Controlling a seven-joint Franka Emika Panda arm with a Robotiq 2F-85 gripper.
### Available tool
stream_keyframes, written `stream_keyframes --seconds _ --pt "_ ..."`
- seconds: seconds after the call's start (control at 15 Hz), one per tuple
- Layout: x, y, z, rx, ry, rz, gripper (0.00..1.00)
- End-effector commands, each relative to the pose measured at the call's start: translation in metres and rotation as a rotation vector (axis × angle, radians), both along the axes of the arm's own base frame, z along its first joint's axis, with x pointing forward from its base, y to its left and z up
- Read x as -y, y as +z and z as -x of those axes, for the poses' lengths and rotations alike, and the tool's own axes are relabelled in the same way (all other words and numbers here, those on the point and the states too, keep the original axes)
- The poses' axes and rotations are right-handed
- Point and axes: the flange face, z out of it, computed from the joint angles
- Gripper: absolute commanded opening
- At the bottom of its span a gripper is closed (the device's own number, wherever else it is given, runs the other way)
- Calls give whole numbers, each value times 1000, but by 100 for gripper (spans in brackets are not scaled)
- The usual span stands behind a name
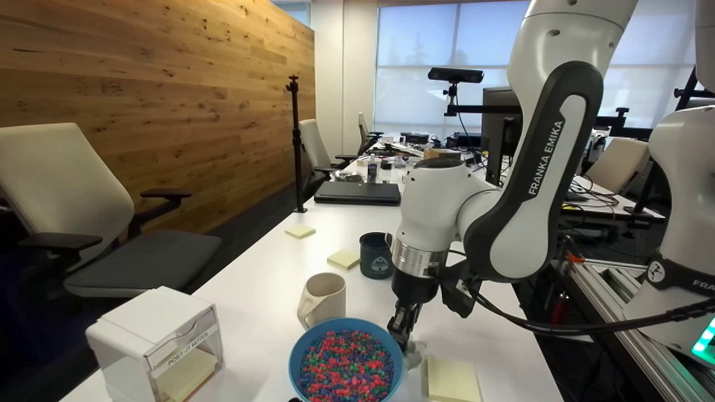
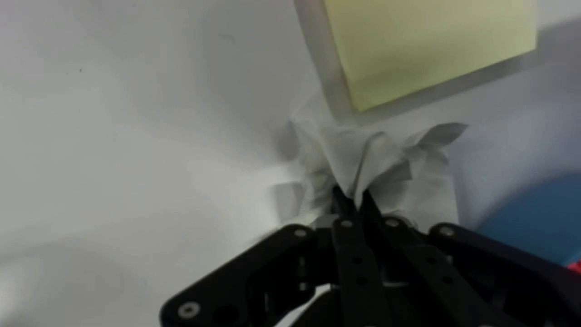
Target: Use the paper towel to wipe the table
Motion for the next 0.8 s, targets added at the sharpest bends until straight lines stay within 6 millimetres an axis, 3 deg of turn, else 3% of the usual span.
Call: stream_keyframes --seconds 0.0,0.27,0.4,0.6,0.73 --pt "51 -18 3 -41 -94 -10 1" --pt "112 -23 14 -52 -267 -37 1" --pt "133 -25 17 -61 -324 -42 1" --pt "125 -24 6 -56 -286 -9 1" --pt "88 -24 1 -50 -163 30 1"
